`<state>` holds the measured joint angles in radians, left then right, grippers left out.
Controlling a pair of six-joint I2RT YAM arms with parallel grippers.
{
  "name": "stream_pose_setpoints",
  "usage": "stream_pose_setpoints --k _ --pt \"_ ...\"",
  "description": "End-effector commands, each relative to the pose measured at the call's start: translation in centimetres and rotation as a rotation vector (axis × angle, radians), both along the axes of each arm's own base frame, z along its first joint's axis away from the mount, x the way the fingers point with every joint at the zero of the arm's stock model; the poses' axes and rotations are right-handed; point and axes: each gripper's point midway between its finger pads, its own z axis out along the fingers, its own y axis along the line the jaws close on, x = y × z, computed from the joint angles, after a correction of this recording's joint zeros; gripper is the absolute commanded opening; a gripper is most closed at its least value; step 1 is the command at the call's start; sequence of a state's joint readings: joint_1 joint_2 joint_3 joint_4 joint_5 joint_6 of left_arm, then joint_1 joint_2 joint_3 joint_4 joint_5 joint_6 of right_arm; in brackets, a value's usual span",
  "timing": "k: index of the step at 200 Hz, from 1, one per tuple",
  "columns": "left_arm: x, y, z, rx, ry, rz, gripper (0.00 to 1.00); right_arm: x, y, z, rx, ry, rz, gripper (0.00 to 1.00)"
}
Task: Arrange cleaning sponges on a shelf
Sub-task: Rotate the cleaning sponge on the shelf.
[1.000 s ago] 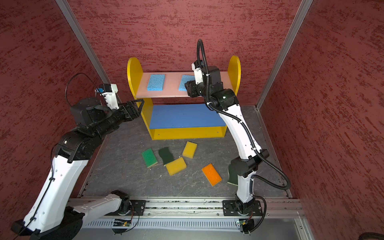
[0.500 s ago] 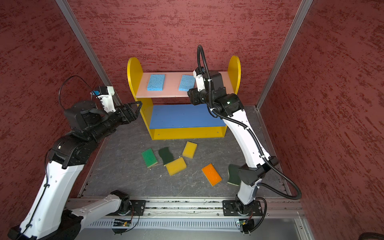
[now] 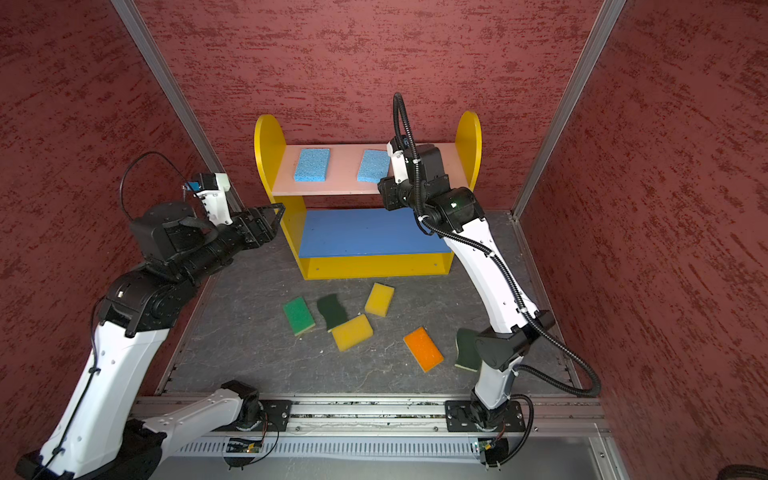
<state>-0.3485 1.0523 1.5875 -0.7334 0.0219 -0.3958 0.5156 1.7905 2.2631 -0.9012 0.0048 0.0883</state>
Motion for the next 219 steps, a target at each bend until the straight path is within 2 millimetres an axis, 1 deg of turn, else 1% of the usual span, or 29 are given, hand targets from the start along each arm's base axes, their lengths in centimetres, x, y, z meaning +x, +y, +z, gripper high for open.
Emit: stream_pose_setpoints --k 1,47,81,123,162,219 --pt "0.2 0.3 -0.1 0.01 -0.006 0.012 0.77 0.9 0.1 0.6 -0.006 -0.041 -0.017 0.49" --pt "0.4 0.2 -0.5 0.015 0.001 0.01 0.77 1.6 0.0 0.7 -0.001 -0.053 -0.049 0.44" --pt "0.4 0.2 -0.6 0.018 0.001 0.012 0.78 1.9 0.0 0.1 -0.016 -0.039 -0.058 0.41" --pt "0.5 0.2 -0.8 0.021 0.004 0.012 0.78 2.5 -0.8 -0.2 -0.038 -0.038 -0.11 0.39" --pt "0.5 0.2 -0.8 0.02 0.005 0.012 0.78 2.7 -1.3 -0.1 -0.041 -0.045 -0.138 0.38" --pt "0.6 0.2 -1.0 0.019 0.01 0.01 0.78 2.8 -1.2 -0.2 -0.038 -0.043 -0.139 0.38"
